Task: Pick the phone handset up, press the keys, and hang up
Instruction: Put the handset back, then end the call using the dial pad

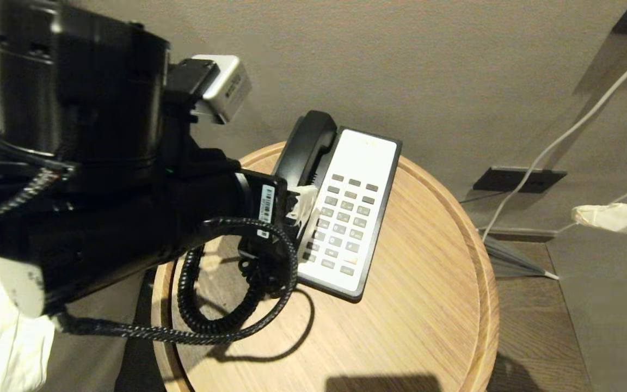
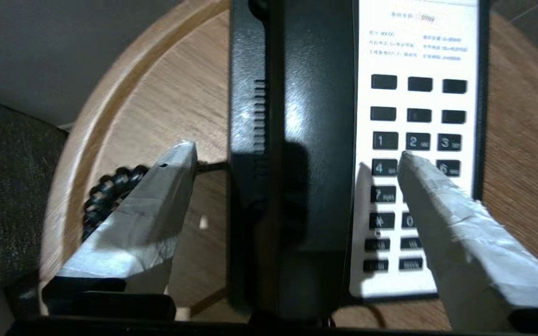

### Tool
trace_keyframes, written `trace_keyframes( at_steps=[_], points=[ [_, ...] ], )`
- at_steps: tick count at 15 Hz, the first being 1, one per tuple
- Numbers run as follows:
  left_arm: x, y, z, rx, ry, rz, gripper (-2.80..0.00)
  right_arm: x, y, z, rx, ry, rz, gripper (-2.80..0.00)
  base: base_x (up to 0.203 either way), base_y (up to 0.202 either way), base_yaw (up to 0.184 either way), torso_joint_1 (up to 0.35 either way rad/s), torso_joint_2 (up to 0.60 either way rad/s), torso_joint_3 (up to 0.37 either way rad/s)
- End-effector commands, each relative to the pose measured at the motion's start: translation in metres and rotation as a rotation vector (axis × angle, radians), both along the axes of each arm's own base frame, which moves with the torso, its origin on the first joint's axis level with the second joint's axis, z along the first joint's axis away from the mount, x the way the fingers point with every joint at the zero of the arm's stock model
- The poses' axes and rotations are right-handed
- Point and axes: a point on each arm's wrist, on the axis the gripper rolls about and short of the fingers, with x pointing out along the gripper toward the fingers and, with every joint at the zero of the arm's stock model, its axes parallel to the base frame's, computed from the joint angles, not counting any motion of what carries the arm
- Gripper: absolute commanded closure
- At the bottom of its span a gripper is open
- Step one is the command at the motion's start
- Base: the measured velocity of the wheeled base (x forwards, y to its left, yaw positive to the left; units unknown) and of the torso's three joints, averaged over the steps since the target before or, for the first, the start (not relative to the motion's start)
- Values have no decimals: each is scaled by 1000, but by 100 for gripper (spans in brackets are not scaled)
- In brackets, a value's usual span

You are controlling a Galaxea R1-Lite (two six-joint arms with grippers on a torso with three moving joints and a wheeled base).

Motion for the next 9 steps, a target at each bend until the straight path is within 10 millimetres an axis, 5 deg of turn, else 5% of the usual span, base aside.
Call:
trace_keyframes(
  at_steps=[1,3,4,9],
  points=[
    [-19,24,16,-62,-45,4,-280,1,6,-3,-13,15,22,0,0,0,0,0,0,0],
    [-35,45,28,-120,-83,-1,-280,1,16,-6,-26,31,77,0,0,0,0,0,0,0],
    [-46,56,33,-154,-99,-18,0,3,23,-8,-30,47,115,0,0,0,0,0,0,0],
    [-94,115,46,-329,-171,-83,0,17,67,-16,-22,156,332,0,0,0,0,0,0,0]
  ],
)
